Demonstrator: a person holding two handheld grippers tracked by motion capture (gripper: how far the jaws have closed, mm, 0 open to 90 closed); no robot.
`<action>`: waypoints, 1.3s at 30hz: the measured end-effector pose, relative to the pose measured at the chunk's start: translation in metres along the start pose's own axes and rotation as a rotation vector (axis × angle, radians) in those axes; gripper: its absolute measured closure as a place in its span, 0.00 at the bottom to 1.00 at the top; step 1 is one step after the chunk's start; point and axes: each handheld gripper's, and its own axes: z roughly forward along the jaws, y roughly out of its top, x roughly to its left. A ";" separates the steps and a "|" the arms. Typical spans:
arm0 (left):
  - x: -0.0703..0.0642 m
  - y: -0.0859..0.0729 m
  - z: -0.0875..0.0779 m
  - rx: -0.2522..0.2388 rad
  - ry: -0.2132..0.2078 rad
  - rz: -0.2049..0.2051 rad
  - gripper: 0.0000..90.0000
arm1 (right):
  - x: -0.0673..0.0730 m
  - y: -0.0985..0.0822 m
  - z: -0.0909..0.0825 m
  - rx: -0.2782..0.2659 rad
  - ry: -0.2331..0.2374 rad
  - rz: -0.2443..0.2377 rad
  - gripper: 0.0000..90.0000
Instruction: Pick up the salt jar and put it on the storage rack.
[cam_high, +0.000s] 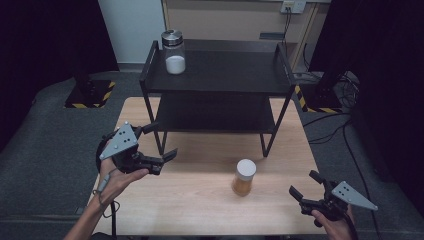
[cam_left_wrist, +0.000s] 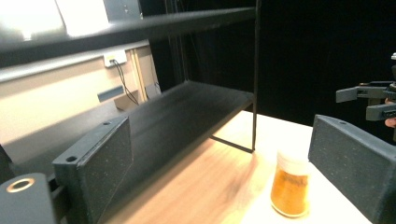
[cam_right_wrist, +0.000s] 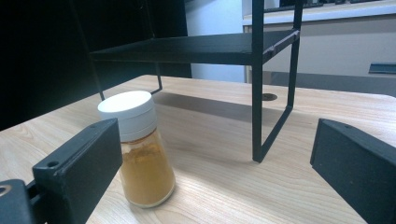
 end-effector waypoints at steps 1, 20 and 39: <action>-0.002 -0.005 0.000 0.004 0.007 -0.002 0.06 | 0.000 0.000 0.000 0.001 0.000 0.000 0.03; -0.019 -0.076 -0.005 0.053 0.064 -0.087 0.05 | 0.000 0.000 0.000 0.000 0.000 -0.005 0.03; -0.020 -0.094 -0.018 0.074 0.121 -0.123 0.05 | 0.001 0.000 -0.001 0.000 -0.002 -0.010 0.03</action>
